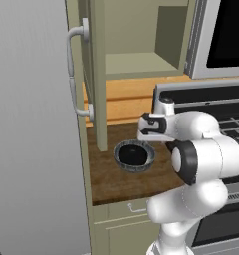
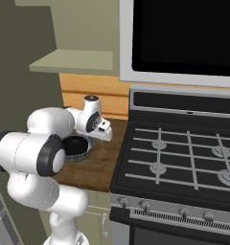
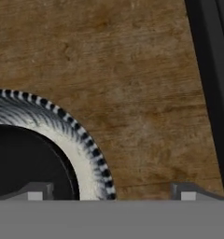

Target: Pick up the bowls on the counter and stack them on top of one another in the open cabinet. Place the smaller bowl on top of the larger bowl.

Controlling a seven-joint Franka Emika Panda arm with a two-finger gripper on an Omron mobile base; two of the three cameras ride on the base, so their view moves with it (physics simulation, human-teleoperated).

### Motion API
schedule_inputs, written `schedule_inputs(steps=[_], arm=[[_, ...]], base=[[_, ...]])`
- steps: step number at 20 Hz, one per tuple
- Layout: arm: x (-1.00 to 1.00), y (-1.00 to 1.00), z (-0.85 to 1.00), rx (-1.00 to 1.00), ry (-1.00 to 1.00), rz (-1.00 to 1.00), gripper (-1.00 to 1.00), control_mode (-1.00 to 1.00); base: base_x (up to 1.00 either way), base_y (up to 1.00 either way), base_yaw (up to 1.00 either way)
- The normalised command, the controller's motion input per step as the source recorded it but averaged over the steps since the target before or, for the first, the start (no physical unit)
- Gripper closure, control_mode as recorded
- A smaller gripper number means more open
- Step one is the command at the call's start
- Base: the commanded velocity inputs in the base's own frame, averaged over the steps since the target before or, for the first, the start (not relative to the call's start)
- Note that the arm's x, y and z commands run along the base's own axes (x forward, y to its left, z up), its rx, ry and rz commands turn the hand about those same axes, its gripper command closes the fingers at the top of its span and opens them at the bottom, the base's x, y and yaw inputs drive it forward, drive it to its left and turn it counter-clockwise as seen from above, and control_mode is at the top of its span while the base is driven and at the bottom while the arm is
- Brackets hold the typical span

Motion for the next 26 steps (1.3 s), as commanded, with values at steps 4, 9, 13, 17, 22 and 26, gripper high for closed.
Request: schedule_inputs(steps=[4, 9, 13, 17, 22, 26], arm=[[0.0, -0.08, -0.29, 0.0, 0.02, -0.01, -1.0, -1.0], [0.0, 0.0, -0.34, 0.0, 0.0, 0.0, -1.0, -1.0], [0.0, 0.0, -0.4, 0.0, 0.0, 0.0, -1.0, -1.0], [0.0, 0.0, -0.3, 0.0, 0.0, 0.0, -1.0, -1.0], [0.0, 0.0, -0.03, 0.0, 0.0, 0.0, -1.0, -1.0], [0.0, -0.02, 0.0, 0.0, 0.0, 0.0, 1.0, -1.0]], base=[[0.0, 0.0, 0.0], [0.0, 0.0, 0.0], [0.0, 0.0, 0.0], [0.0, 0.0, 0.0], [0.0, 0.0, 0.0], [0.0, 0.0, 0.0]])
